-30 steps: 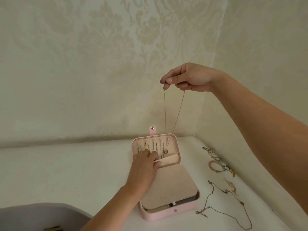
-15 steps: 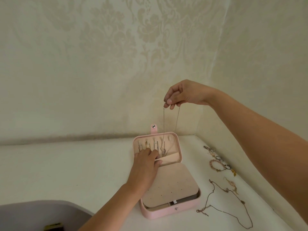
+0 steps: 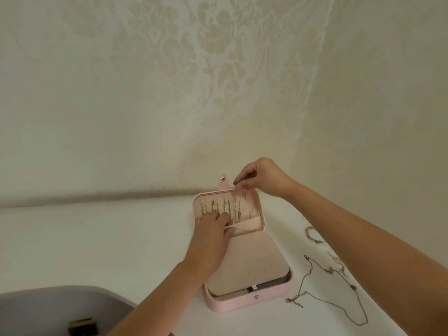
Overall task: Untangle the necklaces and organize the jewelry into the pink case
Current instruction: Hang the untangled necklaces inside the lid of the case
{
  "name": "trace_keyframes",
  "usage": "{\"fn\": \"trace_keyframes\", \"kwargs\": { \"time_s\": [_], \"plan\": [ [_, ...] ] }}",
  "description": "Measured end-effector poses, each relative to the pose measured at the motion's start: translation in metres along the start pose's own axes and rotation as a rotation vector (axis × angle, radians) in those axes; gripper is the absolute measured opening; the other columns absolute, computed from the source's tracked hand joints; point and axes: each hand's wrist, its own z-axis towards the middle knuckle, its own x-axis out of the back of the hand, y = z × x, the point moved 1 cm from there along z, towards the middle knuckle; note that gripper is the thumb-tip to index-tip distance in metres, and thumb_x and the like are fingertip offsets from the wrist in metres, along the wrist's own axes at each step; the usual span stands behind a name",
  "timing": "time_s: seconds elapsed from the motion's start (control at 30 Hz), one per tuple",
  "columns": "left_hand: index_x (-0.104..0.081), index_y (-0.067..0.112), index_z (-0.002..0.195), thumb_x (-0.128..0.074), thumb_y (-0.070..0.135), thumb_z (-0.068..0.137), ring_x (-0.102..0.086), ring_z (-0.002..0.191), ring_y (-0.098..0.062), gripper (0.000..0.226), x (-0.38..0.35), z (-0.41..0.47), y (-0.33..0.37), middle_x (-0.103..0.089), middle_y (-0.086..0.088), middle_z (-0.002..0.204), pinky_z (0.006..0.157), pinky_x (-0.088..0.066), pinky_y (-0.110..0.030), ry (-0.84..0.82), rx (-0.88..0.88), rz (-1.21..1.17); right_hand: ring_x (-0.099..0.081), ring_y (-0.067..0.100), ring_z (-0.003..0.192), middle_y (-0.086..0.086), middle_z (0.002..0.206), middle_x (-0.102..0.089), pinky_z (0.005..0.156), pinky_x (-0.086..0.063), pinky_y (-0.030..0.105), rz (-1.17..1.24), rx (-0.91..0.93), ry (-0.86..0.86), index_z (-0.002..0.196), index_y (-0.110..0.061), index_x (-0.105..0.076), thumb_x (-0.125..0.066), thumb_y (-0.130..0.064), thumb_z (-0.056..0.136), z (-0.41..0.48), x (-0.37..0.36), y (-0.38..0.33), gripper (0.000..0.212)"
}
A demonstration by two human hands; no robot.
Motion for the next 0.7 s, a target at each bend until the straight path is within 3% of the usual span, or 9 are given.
{"fn": "trace_keyframes", "kwargs": {
  "time_s": [0.2,0.37,0.5,0.63,0.7],
  "plan": [
    [-0.059,0.013,0.099,-0.053,0.026,0.096,-0.048,0.096,-0.021,0.015,0.001,0.000,0.001,-0.053,-0.001,0.098,0.082,-0.027,-0.028,0.010,-0.022,0.011,-0.058,0.006,0.067,-0.009,0.073,-0.064,0.068,-0.046,0.020,-0.129,0.160,0.084,0.077,-0.010,-0.075,-0.078,-0.004,0.073,-0.006,-0.014,0.011,0.007],
    [-0.059,0.013,0.101,-0.051,0.026,0.097,-0.048,0.097,-0.021,0.016,0.000,0.000,0.001,-0.055,-0.002,0.100,0.083,-0.028,-0.029,0.018,-0.017,0.011,-0.052,0.001,0.065,-0.002,0.077,-0.064,0.067,-0.045,0.025,-0.291,0.320,0.127,0.080,-0.012,-0.077,-0.077,-0.011,0.077,-0.003,-0.021,0.018,0.003],
    [-0.058,0.012,0.101,-0.051,0.026,0.098,-0.048,0.097,-0.021,0.016,0.000,0.000,0.000,-0.056,-0.003,0.100,0.084,-0.029,-0.030,0.022,-0.012,0.005,-0.049,0.005,0.068,0.000,0.081,-0.062,0.067,-0.038,0.022,-0.335,0.348,0.139,0.082,-0.012,-0.078,-0.077,-0.013,0.078,-0.003,-0.023,0.025,0.005],
    [-0.059,0.013,0.098,-0.052,0.024,0.097,-0.049,0.093,-0.020,0.013,0.000,-0.001,-0.001,-0.055,-0.001,0.096,0.079,-0.026,-0.027,0.044,-0.028,-0.019,-0.050,0.003,0.082,-0.007,0.096,-0.055,0.072,-0.040,0.013,-0.025,0.145,0.225,0.083,-0.021,-0.073,-0.086,-0.022,0.066,-0.001,-0.019,0.028,0.021],
    [-0.059,0.012,0.096,-0.054,0.022,0.096,-0.049,0.091,-0.021,0.011,0.000,-0.002,-0.002,-0.055,-0.001,0.093,0.075,-0.022,-0.027,0.048,-0.041,-0.028,-0.053,0.002,0.095,-0.010,0.103,-0.060,0.079,-0.041,0.015,0.084,0.003,0.162,0.092,-0.026,-0.066,-0.087,-0.026,0.066,0.001,-0.014,0.029,0.034]
  ]
}}
